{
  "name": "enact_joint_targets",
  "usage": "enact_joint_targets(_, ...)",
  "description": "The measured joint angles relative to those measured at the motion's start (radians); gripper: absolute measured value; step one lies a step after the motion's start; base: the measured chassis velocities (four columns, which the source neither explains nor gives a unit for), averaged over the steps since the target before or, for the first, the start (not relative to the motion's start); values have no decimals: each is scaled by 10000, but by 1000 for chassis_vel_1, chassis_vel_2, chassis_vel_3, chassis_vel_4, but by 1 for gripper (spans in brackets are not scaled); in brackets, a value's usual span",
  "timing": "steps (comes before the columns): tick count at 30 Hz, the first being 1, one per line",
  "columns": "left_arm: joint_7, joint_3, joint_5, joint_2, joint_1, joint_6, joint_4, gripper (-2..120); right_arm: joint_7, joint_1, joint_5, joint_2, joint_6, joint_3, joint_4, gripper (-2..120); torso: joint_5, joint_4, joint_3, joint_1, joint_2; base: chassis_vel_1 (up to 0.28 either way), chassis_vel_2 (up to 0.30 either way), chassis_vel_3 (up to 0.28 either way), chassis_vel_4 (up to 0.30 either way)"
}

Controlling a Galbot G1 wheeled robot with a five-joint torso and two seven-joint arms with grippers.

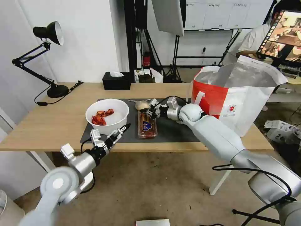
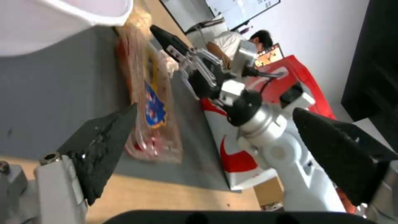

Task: Pick up the trash from the table and place it into the takeout bag.

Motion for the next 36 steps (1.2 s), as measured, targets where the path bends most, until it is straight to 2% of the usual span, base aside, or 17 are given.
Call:
enact_joint_targets(5,-587,491,169,62,-661,78,436,100,172,-24,-30,-55,-71,46,32,0,1,-1,1,0,0,0,0,0,0)
enact_joint_targets(8,-1167,831,456,76,-1076,349,674,100,234,-56,-84,-127,-98,71,108,0,1,0,1,0,0,0,0,0,0)
enact_joint_targets(12,-1568,1182,620,21,-1401,587,887,100,270,-119,-125,-213,-104,75,184,0,2,0,0,-1,1,0,0,0,0)
enact_joint_targets(21,-1902,1956,773,-328,-2137,575,1526,100,248,-178,-140,-323,-111,85,210,0,2,-1,0,-1,1,0,0,0,0)
enact_joint_targets(36,-2198,2376,710,-613,-2530,557,1899,100,145,-221,-64,-362,-155,-15,247,0,1,0,0,-1,1,0,0,0,0)
